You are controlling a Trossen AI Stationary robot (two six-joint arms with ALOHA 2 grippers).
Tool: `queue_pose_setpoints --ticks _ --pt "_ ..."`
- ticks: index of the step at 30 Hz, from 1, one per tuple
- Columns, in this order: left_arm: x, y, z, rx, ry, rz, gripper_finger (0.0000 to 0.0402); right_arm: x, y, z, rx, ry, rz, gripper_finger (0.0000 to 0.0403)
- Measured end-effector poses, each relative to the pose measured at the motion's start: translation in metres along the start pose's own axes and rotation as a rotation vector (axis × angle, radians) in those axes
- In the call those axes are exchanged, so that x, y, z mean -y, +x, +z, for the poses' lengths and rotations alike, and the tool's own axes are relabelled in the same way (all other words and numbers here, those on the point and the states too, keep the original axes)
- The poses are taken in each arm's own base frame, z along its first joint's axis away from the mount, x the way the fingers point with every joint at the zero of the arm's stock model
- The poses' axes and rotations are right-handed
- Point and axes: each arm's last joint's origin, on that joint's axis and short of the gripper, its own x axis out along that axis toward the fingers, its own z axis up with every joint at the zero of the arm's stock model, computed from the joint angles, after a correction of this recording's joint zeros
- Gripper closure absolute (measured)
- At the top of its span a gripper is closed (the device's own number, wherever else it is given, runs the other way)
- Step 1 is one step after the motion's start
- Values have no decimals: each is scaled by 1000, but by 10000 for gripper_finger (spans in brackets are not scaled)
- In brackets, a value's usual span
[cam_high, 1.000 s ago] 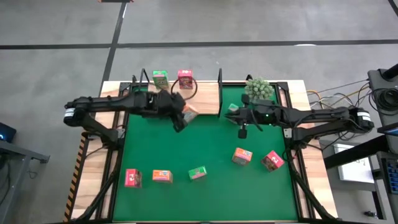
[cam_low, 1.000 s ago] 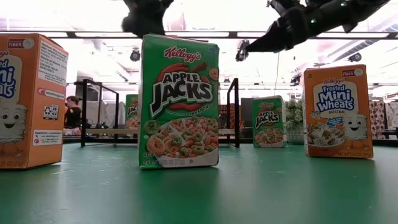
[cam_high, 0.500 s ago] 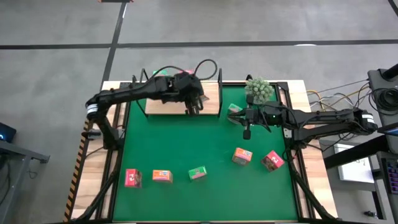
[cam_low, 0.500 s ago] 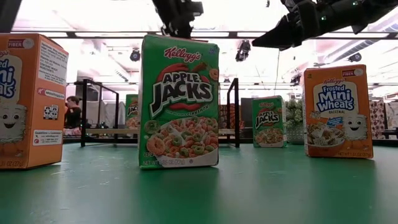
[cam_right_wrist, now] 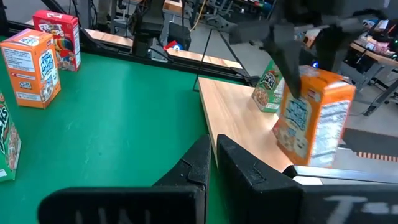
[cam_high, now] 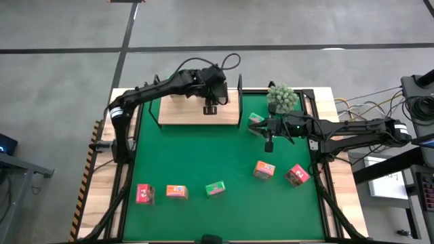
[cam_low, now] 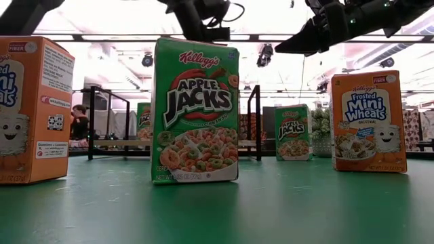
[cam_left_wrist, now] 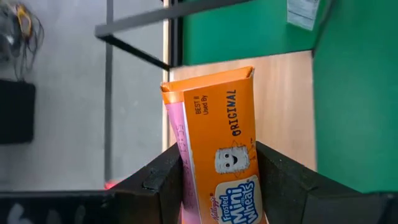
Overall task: Stack cereal on shelf
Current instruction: Put the top left orange cereal box on the shelf
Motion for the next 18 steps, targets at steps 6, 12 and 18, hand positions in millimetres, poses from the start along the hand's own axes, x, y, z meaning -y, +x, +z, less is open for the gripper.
queue_pose_setpoints --ticks 6,12,18 --pt "-12 16 9 17 85 11 246 0 0 0 1 -9 -1 385" --pt "-34 27 14 33 66 -47 246 0 0 0 -1 -11 -1 385" --pt "-52 44 11 -17 37 -105 246 0 0 -1 -8 -19 1 385"
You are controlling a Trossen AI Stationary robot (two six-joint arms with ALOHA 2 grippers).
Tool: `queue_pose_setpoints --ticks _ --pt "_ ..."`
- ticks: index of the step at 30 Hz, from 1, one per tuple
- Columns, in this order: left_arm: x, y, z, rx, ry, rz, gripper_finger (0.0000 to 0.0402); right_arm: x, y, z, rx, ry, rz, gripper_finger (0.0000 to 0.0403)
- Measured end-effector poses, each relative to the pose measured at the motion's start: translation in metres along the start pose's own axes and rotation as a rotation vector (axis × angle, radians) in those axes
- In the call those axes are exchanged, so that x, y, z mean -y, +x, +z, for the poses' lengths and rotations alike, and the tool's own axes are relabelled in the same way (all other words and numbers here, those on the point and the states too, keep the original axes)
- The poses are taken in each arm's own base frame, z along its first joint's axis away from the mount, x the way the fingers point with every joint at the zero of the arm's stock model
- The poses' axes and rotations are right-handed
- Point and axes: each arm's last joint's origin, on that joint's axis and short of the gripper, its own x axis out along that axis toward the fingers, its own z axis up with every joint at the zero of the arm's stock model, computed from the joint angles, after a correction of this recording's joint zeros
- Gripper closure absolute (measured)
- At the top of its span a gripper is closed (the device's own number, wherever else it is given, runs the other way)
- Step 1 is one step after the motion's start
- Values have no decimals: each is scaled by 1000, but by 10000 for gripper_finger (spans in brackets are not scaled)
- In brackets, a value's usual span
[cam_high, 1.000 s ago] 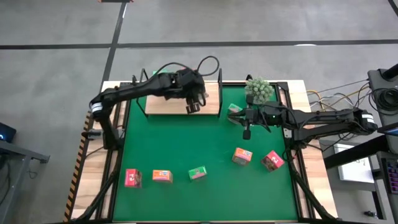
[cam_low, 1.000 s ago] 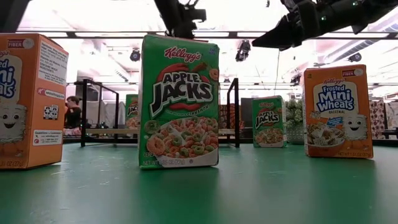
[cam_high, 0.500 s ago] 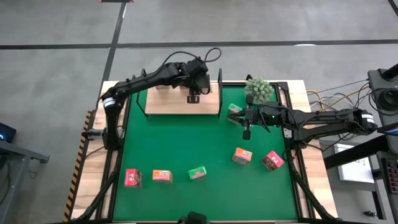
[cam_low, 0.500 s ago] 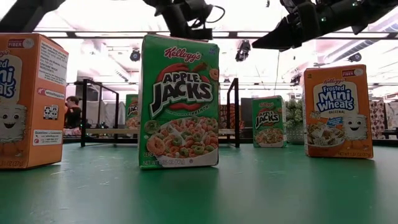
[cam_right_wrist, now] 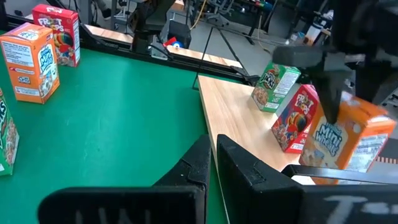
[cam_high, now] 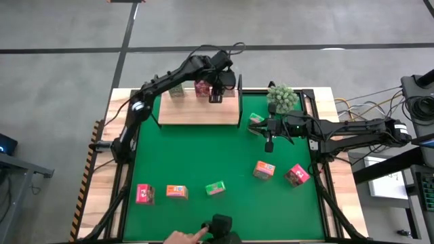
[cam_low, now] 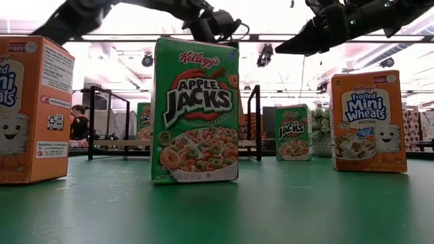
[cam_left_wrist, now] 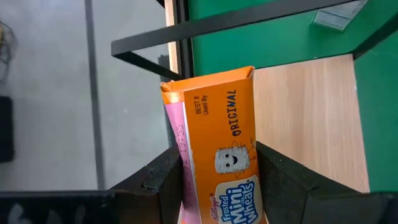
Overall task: Stack cereal on shelf
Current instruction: Put the top left orange cereal box on the shelf
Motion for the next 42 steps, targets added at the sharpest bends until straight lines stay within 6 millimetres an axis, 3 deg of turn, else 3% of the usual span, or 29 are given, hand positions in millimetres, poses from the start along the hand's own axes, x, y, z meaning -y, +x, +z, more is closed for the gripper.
queue_pose_setpoints --ticks 8,27,42 --pt "-6 19 -14 -38 27 -21 246 0 0 -1 -12 -1 2 385" --pt "-11 29 -19 -10 20 -21 244 0 0 -1 -15 -7 -5 385" --pt "-18 30 -21 7 -13 7 205 0 0 -1 -16 -7 -4 385"
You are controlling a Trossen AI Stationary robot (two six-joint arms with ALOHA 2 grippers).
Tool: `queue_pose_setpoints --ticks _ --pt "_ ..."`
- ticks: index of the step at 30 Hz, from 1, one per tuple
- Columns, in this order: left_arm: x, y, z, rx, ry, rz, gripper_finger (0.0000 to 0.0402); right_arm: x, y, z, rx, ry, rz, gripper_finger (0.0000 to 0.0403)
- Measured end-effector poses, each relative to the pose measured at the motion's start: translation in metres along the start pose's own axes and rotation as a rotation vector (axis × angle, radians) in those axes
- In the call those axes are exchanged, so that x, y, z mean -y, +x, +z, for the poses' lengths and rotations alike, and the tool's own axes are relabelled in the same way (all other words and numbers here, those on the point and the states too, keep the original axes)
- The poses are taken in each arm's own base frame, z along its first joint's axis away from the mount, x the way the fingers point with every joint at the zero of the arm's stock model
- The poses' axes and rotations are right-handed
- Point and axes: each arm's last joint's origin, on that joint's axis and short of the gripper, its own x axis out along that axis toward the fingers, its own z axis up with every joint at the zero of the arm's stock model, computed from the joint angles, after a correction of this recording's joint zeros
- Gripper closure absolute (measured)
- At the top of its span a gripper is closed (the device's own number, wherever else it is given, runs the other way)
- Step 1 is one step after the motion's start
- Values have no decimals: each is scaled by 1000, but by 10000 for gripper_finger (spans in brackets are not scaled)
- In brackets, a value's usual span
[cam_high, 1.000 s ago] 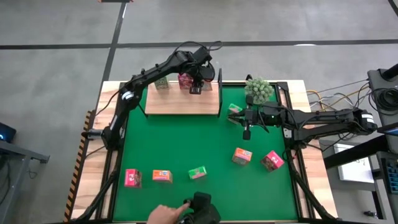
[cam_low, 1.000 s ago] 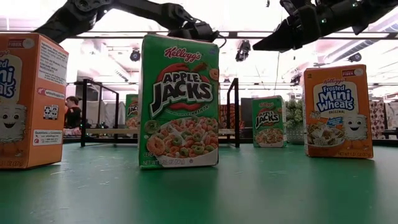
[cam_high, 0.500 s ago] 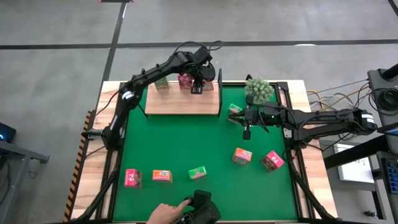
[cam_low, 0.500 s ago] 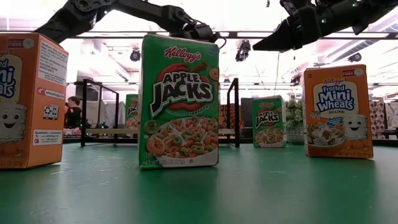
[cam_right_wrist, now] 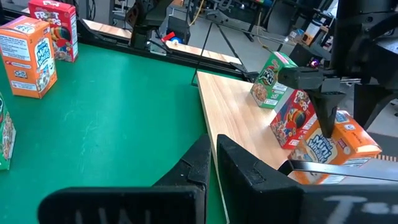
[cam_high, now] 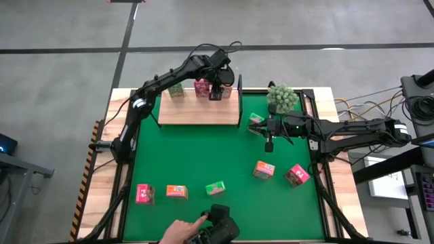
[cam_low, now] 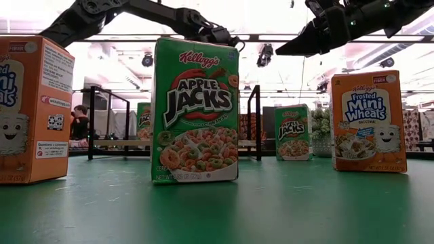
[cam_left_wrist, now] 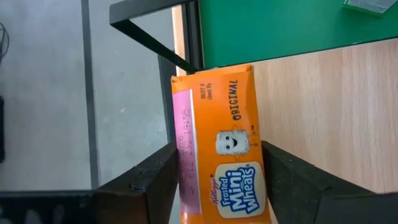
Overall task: Stack cereal on shelf
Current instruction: Put the top left orange cereal box on the shelf
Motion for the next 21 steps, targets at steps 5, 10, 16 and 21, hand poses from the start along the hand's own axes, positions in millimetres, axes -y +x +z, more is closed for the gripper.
queue_pose_setpoints --ticks 5,10,16,21 --pt "-1 0 -1 0 -5 2 205 0 0 0 -1 0 0 385" --pt "-2 0 0 5 -6 8 205 0 0 0 -1 -1 0 385" --pt "-6 0 4 67 -6 29 205 0 0 0 -2 -1 0 385" --pt "-7 0 3 80 -23 16 205 0 0 -1 -7 -7 2 385"
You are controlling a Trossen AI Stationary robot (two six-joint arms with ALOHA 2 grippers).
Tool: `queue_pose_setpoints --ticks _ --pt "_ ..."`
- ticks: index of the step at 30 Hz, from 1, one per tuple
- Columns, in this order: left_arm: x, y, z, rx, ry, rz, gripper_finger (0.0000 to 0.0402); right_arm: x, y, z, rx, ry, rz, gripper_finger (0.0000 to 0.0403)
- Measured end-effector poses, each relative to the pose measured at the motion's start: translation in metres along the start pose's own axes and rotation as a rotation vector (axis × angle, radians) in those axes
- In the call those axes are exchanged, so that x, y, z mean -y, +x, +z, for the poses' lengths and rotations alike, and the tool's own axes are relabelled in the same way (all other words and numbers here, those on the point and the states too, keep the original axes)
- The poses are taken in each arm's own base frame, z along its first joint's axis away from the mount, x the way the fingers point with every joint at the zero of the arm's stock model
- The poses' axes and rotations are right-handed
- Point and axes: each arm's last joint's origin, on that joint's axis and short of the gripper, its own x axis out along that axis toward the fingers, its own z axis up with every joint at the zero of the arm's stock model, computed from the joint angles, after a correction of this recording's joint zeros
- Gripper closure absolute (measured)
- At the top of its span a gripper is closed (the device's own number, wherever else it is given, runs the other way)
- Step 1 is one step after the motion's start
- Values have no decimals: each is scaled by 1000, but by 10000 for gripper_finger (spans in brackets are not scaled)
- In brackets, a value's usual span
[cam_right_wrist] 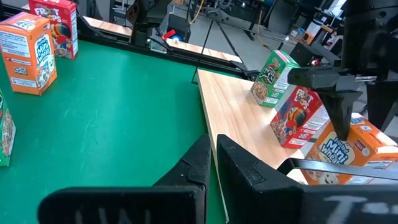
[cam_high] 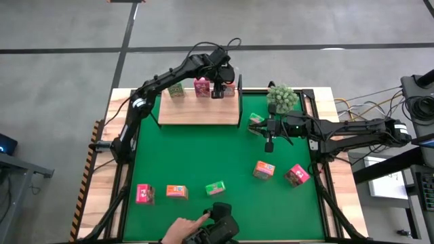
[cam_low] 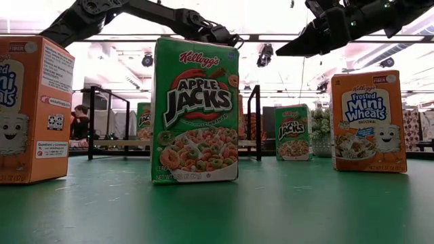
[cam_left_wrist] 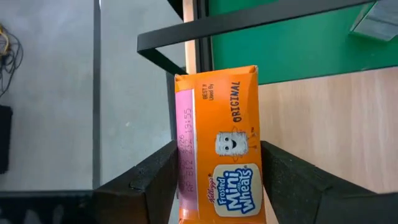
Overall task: Stack cereal on shelf
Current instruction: Put the top left orange cereal box on the shelf
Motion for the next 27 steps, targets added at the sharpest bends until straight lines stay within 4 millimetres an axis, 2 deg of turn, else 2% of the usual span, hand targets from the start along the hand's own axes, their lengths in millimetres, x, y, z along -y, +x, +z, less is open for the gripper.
queue_pose_setpoints --ticks 11,20,27 --pt "-8 2 -9 22 -55 -33 205 0 0 0 0 -3 0 385" --pt "-5 16 -14 25 -50 -32 205 0 0 0 0 -5 0 385" --pt "-7 12 -12 32 -50 -25 205 0 0 0 -1 -13 0 385"
